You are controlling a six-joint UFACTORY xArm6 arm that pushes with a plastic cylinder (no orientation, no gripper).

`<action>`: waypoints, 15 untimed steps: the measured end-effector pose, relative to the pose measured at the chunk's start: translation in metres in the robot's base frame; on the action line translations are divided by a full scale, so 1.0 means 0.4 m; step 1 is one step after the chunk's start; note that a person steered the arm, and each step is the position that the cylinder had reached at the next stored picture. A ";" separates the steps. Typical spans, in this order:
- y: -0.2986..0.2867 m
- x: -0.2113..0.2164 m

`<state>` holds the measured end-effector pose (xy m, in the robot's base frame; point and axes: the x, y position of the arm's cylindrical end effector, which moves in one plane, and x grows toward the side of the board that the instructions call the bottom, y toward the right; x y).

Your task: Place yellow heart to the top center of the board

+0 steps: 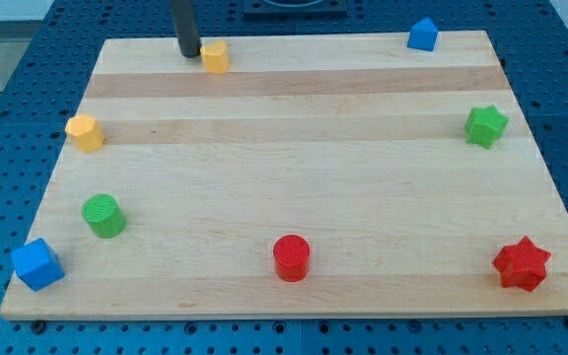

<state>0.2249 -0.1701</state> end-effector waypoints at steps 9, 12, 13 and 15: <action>0.110 0.060; 0.086 0.017; 0.158 0.013; 0.184 -0.009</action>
<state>0.2214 -0.0964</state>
